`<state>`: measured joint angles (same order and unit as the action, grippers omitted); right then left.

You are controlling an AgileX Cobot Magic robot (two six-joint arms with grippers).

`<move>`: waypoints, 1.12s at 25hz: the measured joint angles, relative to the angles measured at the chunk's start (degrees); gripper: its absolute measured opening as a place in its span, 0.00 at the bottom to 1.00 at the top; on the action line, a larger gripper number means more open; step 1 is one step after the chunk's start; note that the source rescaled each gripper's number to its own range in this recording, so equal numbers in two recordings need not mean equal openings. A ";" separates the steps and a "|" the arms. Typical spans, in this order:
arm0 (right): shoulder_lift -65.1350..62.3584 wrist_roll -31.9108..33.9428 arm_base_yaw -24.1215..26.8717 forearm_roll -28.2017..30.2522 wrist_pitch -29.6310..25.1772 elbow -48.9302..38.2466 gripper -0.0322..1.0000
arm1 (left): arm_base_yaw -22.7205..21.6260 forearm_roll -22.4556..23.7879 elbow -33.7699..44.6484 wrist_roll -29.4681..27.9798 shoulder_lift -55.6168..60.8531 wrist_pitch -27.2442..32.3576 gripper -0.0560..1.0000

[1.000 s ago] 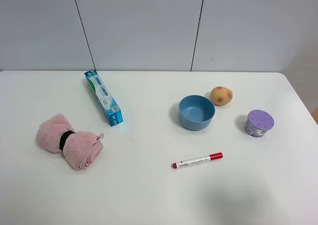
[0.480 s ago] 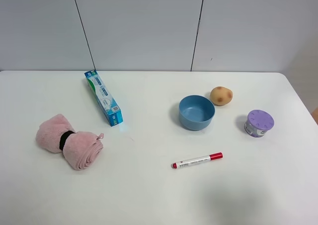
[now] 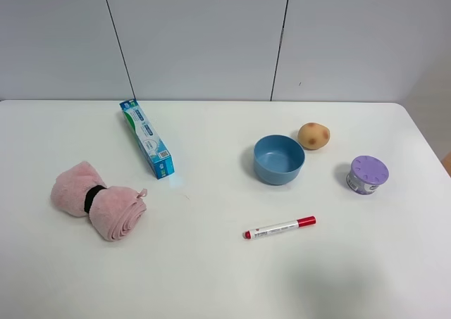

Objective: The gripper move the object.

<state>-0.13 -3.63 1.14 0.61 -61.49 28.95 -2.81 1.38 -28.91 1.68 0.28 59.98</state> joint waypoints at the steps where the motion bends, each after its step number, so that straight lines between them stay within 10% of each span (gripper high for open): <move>1: 0.00 0.00 0.00 0.00 0.00 0.00 1.00 | 0.00 0.00 0.00 0.00 0.00 0.00 1.00; 28: 0.00 0.00 0.00 0.00 0.00 0.00 1.00 | 0.00 -0.06 0.00 -0.11 0.00 0.00 1.00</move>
<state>-0.13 -3.63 1.14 0.61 -61.49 28.95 -2.81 1.32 -28.91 1.57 0.28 59.98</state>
